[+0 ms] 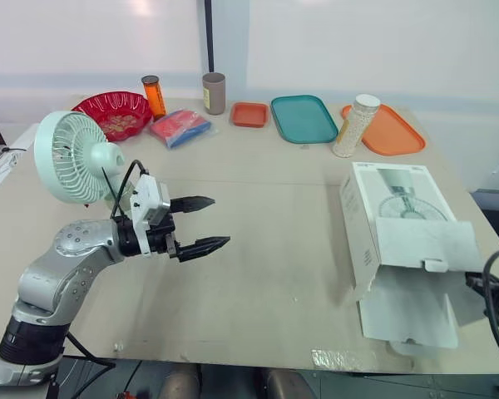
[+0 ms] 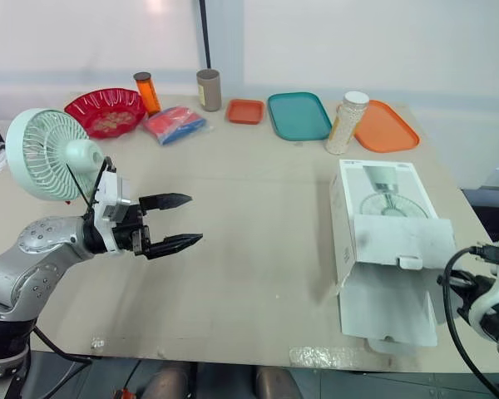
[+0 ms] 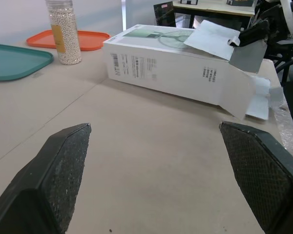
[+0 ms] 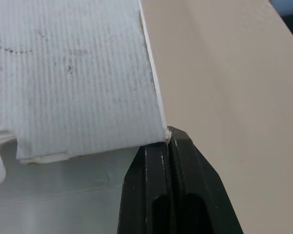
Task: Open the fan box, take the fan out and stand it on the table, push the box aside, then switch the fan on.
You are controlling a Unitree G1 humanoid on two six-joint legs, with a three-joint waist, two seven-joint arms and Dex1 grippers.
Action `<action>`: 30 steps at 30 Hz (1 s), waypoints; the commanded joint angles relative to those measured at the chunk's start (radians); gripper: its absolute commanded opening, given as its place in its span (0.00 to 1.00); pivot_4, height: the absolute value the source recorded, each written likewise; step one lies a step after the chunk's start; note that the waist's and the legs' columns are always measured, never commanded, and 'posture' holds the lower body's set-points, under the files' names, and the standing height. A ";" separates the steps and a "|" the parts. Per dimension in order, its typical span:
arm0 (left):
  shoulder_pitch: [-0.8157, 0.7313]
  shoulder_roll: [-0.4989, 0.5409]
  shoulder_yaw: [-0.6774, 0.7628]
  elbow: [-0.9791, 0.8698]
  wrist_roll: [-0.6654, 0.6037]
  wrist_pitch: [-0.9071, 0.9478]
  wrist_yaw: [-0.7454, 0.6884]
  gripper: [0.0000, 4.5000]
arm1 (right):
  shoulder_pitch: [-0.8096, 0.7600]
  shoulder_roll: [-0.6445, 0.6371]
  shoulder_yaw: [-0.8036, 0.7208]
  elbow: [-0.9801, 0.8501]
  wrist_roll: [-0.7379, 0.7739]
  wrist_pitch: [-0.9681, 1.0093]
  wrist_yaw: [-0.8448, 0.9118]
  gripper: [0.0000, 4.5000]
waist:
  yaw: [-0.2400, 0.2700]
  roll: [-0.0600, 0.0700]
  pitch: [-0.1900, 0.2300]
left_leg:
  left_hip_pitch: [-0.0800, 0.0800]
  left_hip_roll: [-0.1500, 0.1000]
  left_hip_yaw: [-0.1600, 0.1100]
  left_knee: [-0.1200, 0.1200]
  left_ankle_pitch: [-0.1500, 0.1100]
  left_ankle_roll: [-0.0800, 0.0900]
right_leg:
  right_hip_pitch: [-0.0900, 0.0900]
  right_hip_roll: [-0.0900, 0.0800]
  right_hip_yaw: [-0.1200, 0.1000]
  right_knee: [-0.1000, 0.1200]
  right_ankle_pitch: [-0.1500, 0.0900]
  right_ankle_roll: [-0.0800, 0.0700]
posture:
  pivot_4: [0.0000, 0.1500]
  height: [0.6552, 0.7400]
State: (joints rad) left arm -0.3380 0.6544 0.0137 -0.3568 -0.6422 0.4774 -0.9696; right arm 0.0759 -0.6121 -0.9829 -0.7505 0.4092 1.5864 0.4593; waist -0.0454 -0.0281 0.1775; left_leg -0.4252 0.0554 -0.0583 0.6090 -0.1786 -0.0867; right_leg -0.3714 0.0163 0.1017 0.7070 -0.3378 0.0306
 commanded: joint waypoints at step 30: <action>0.036 -0.015 0.009 -0.006 0.024 -0.071 -0.035 1.00 | 0.202 -0.292 0.092 0.398 -0.103 -0.566 0.153 0.94 | -0.001 0.002 -0.001 | 0.002 -0.001 0.001 0.000 -0.001 0.001 | 0.002 0.000 0.001 -0.001 -0.001 0.002 | 1.00 1.00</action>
State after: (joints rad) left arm -0.3027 0.6423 0.0097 -0.3349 -0.6145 0.4309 -0.9971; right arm 0.2629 -0.8848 -0.8355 -0.3007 0.3172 1.0377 0.6067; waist -0.0460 -0.0264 0.1768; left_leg -0.4230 0.0548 -0.0579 0.6091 -0.1792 -0.0858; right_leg -0.3688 0.0160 0.1028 0.7064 -0.3406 0.0354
